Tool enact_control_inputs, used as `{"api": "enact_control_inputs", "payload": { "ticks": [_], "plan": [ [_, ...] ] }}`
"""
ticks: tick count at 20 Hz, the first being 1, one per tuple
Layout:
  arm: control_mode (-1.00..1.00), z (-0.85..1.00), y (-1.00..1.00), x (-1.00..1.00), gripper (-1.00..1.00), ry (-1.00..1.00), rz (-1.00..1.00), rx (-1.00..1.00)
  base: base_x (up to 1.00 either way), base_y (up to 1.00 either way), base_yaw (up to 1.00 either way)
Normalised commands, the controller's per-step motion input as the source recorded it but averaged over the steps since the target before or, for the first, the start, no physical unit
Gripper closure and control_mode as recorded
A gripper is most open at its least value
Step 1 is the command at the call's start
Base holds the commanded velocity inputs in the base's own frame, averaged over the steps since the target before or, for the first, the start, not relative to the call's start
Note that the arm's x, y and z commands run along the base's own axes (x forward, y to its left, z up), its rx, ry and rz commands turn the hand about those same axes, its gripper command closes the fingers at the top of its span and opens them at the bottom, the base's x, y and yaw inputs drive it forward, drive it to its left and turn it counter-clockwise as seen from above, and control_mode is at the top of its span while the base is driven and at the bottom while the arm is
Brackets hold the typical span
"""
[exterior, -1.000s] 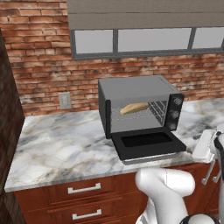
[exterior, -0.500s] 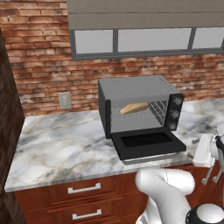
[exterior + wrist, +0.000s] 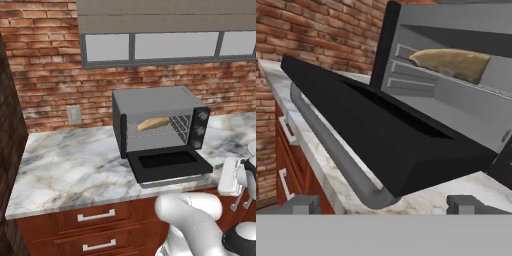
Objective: Pull the toaster oven rack outwards. Pick up the baguette from the plate and place it on the toaster oven rack. Close the toaster oven door fully and set the temperature to the lowest setting.
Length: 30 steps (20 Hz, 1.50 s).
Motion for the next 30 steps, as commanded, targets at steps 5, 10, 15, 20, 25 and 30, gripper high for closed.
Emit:
{"api": "enact_control_inputs", "payload": {
  "ticks": [5,10,15,20,25,30],
  "plan": [
    [-1.0,-0.12,0.0,0.07,-1.0,0.0,0.1,0.1,0.0,0.0,0.0],
    [-1.0,0.0,0.06,0.02,-1.0,0.01,0.08,0.11,0.0,0.0,0.0],
    [-1.0,0.0,0.16,0.13,-1.0,0.05,0.04,0.1,0.0,0.0,0.0],
    [-1.0,-0.1,0.07,0.08,-1.0,0.0,0.02,0.01,0.0,0.0,0.0],
    [-1.0,-0.26,0.0,0.0,-1.0,-0.03,0.0,0.0,0.0,0.0,0.0],
    [-1.0,-0.27,0.04,0.0,-1.0,-0.14,0.03,0.0,0.0,0.0,0.0]
  ]
}}
